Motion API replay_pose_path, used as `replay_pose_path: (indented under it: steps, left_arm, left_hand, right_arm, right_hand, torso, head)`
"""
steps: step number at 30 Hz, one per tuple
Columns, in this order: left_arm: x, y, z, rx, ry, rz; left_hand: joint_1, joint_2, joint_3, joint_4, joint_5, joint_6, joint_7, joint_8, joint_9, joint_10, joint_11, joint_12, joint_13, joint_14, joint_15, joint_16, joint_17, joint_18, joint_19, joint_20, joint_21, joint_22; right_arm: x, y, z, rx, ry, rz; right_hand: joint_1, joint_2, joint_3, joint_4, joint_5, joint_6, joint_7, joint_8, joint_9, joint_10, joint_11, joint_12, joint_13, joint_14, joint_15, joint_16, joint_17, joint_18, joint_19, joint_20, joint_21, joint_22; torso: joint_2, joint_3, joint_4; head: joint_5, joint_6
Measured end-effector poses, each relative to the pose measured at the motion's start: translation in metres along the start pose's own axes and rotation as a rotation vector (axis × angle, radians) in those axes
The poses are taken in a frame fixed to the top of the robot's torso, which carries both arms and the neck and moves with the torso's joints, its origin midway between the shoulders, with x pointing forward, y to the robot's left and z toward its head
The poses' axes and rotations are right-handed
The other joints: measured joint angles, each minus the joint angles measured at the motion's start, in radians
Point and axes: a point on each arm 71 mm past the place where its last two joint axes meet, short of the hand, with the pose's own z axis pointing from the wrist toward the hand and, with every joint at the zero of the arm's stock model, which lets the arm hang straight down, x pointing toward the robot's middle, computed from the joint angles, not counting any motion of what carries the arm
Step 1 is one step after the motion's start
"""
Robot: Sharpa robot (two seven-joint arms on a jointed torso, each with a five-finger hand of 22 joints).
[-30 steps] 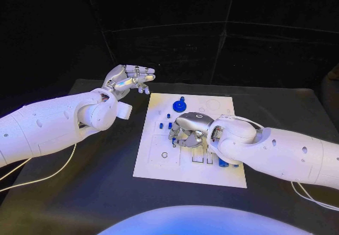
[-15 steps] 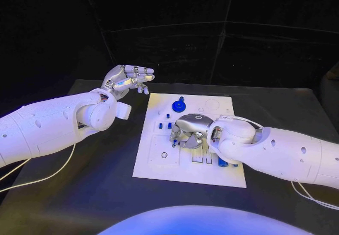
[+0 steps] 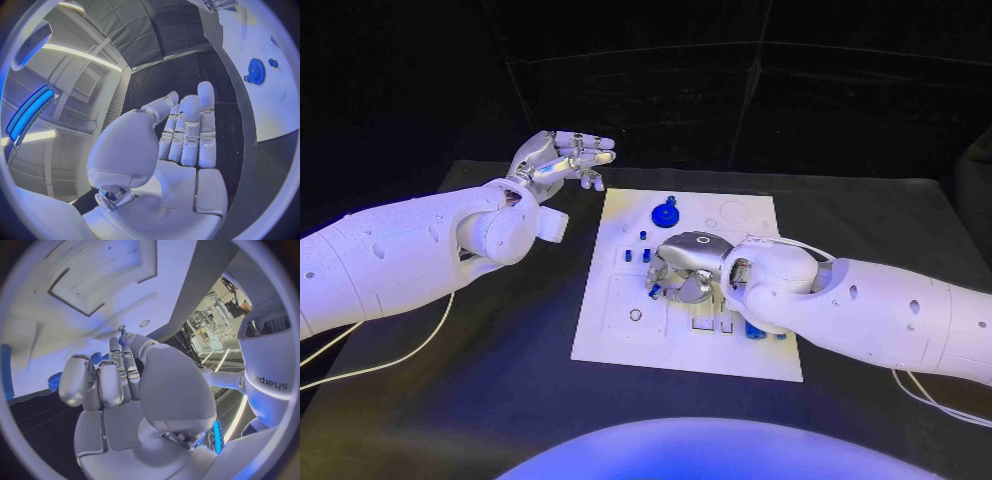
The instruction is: Assemble the parts on the task board
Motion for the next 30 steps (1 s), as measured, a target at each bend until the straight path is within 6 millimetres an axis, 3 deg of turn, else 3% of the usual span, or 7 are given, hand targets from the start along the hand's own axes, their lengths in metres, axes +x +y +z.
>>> replay_pose_path:
  steps: [30]
  left_arm:
    - [-0.002,0.001,0.000,-0.004,-0.004,0.002]
  left_hand:
    - [0.004,0.004,0.000,0.000,0.000,0.000,0.000,0.000,0.000,-0.004,0.004,0.000,0.000,-0.003,0.004,0.000,-0.002,0.000,0.000,0.000,0.000,-0.001]
  right_arm:
    - [0.000,0.008,-0.010,-0.027,-0.044,-0.029]
  right_hand:
    - [0.000,0.000,0.006,-0.006,-0.001,0.003,0.003,0.000,0.002,0.008,0.000,0.000,0.001,0.000,0.000,0.004,0.003,0.000,0.004,-0.004,0.004,0.004]
  torso:
    - [-0.001,0.0007,0.0003]
  head:
    - [0.000,0.001]
